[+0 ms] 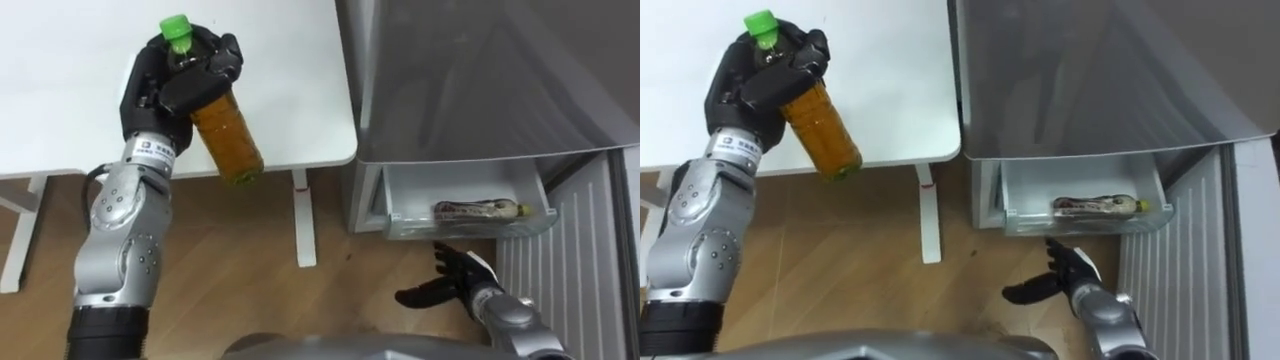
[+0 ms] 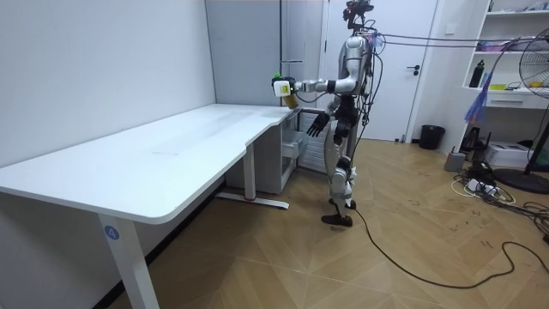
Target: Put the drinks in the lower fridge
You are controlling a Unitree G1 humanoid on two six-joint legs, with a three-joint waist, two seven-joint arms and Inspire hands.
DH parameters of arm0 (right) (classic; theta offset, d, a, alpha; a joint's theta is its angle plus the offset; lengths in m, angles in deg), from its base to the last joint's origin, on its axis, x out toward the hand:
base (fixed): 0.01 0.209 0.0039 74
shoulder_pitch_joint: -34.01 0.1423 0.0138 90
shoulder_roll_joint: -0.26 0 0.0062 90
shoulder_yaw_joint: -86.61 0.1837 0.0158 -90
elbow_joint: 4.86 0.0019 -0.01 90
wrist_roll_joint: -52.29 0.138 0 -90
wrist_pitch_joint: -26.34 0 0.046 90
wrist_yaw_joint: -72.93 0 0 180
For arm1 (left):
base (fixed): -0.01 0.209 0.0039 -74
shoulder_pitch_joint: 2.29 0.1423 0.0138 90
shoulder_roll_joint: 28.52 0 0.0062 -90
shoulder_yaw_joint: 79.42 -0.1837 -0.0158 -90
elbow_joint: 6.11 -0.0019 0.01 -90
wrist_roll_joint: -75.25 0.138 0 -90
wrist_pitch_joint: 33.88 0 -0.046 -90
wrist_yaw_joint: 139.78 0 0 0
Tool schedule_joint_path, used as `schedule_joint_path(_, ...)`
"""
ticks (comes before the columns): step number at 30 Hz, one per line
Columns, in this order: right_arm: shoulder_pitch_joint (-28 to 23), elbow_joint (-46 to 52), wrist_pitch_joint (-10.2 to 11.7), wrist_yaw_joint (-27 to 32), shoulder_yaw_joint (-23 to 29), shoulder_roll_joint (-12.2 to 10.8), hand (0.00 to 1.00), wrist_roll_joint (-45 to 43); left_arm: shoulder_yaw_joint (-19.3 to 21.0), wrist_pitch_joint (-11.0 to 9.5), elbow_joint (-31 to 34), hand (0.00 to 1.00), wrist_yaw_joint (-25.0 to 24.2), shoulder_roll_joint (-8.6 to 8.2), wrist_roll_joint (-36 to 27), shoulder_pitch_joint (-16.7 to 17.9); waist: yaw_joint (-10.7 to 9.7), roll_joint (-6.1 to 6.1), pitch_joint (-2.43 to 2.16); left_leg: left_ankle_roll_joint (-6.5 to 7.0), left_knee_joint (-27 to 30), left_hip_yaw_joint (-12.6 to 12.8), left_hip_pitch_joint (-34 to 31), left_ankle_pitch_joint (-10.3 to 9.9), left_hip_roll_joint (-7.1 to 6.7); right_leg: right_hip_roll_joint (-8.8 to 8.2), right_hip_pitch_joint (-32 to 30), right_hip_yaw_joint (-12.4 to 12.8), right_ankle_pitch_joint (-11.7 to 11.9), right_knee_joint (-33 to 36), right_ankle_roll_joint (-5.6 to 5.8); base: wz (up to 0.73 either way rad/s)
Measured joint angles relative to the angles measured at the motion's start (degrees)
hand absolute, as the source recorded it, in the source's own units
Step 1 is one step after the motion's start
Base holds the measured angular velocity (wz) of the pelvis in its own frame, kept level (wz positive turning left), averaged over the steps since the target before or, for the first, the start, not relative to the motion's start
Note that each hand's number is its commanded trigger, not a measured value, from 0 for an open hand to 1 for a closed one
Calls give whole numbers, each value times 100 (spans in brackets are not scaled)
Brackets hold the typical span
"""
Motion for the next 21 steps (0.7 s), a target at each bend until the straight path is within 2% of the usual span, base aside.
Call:
schedule_joint_path(3, -39, 280, 0, -176, -239, 13, 0, -68, -141, -21, 0, 100, -28, -16, -9, 20, 97, -1, -1, 0, -3, -23, -6, 0, -2, 4, 1, -8, 0, -3, 0, 4)
schedule_joint_path(7, -37, 792, 0, -440, -463, 27, 0, -240, -301, -145, -2, 100, -123, -21, -128, 174, 162, 0, -1, 0, -4, -73, 5, 0, -23, -18, 34, -92, 0, -3, 0, 6)
schedule_joint_path(14, -21, 1772, -28, -1043, -674, 57, 0, -179, -636, -152, -10, 100, -329, -17, -122, 569, 182, -48, 26, 2, 1, -154, 40, 1, -63, -38, 98, -244, -2, -5, 3, 5)
schedule_joint_path(18, -25, 2012, -34, -1379, -690, 56, 0, -173, -681, -152, -16, 100, -469, -14, -89, 606, 180, -60, 37, 3, 0, -183, 14, -1, -45, -35, 91, -228, -2, -1, 3, 1)
schedule_joint_path(21, -31, 2400, -148, -1688, -828, 95, 0, -153, -690, -152, -17, 100, -572, -7, -68, 606, 190, -78, 49, 3, 1, -189, -29, 0, -68, -30, 34, -210, -3, 16, 4, -1)
